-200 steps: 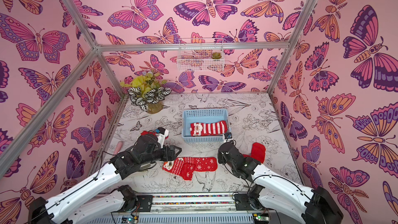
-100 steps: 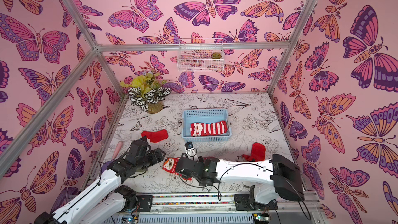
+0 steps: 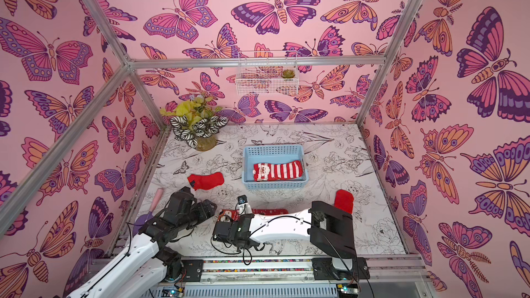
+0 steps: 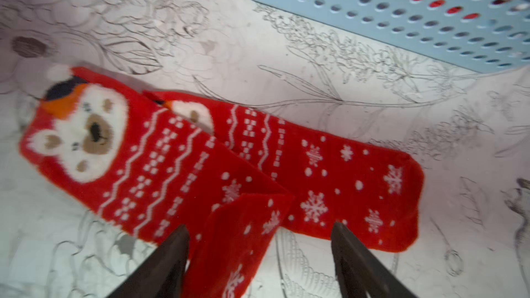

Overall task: Place the socks together as a pair
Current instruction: Flatten out the sock at the center of the board, then pick up the sock from the center of the board.

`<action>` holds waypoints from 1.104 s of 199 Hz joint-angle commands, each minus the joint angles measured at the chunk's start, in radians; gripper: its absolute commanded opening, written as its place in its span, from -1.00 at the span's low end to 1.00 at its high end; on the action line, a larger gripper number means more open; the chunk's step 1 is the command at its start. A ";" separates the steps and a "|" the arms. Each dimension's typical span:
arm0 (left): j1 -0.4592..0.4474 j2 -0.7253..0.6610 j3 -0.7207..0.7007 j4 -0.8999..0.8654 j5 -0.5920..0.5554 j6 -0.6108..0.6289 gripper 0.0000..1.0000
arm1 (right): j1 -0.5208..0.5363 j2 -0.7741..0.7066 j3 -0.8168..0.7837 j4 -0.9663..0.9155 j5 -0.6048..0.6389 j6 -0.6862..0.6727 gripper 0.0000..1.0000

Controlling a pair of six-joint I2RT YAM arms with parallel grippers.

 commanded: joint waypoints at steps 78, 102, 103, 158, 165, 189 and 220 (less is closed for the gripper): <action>0.002 0.011 -0.008 0.035 0.165 0.091 0.40 | -0.061 -0.458 -0.446 0.164 -0.065 0.135 0.23; -0.006 0.080 -0.003 0.076 0.190 0.098 0.27 | -0.061 -0.544 -0.539 0.290 -0.088 0.154 0.03; -0.006 0.083 -0.003 0.078 0.190 0.099 0.27 | -0.061 -0.546 -0.543 0.293 -0.090 0.157 0.02; -0.040 0.166 0.000 0.116 0.186 0.116 0.07 | -0.061 -0.562 -0.673 0.485 -0.190 0.234 -0.20; -0.042 0.180 -0.002 0.123 0.187 0.116 0.04 | -0.061 -0.555 -0.680 0.503 -0.199 0.239 -0.21; -0.057 0.237 0.003 0.139 0.186 0.124 -0.03 | -0.061 -0.534 -0.709 0.582 -0.221 0.248 -0.21; -0.064 0.274 0.003 0.140 0.138 0.133 -0.08 | -0.061 -0.491 -0.722 0.617 -0.243 0.265 -0.23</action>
